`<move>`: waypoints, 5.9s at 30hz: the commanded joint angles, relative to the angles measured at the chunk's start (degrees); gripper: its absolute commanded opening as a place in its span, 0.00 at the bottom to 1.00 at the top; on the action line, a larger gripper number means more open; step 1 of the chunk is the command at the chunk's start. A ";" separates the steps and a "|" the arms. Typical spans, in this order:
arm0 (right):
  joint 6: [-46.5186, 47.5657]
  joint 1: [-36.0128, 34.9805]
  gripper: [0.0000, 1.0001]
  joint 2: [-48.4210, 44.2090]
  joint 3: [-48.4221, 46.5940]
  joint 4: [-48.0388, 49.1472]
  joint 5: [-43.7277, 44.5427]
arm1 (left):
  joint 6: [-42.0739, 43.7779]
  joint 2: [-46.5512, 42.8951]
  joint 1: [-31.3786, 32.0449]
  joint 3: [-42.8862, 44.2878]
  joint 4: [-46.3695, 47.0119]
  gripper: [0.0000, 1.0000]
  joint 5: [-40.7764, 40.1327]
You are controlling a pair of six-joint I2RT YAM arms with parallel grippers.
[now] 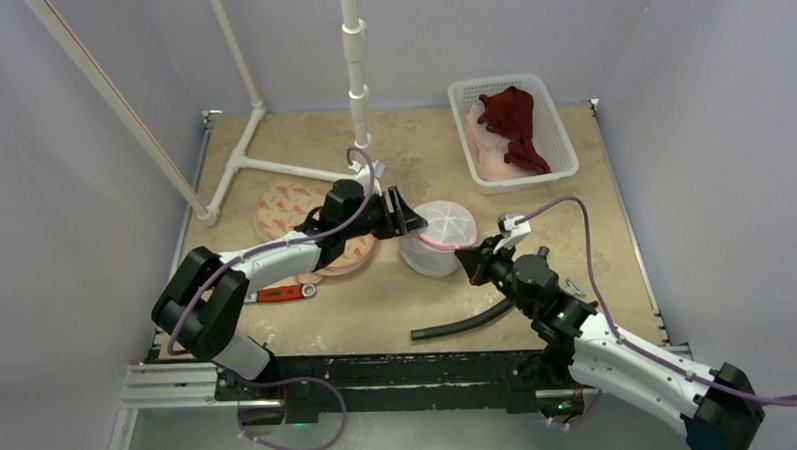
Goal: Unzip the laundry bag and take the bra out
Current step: Unzip the laundry bag at the center of the board.
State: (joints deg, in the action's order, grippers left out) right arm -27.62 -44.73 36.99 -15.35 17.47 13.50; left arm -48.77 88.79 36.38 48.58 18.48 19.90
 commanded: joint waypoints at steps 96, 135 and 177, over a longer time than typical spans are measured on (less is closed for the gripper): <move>-0.54 -0.37 0.00 2.67 -3.81 1.89 12.89 | -2.33 -9.62 -4.73 3.82 -6.85 0.00 7.59; 0.63 -1.21 0.00 5.03 -0.02 6.73 2.24 | -36.20 -20.57 17.31 -6.63 -10.80 0.72 -33.34; -0.89 -1.22 0.00 4.55 -3.58 3.93 -7.77 | -22.67 -7.38 6.91 1.68 -11.91 0.00 -24.10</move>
State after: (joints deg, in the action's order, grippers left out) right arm -27.62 -45.74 42.00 -15.92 22.02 9.41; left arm -79.64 85.14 48.47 48.16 9.78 -5.06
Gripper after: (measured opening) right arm 0.008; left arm 0.027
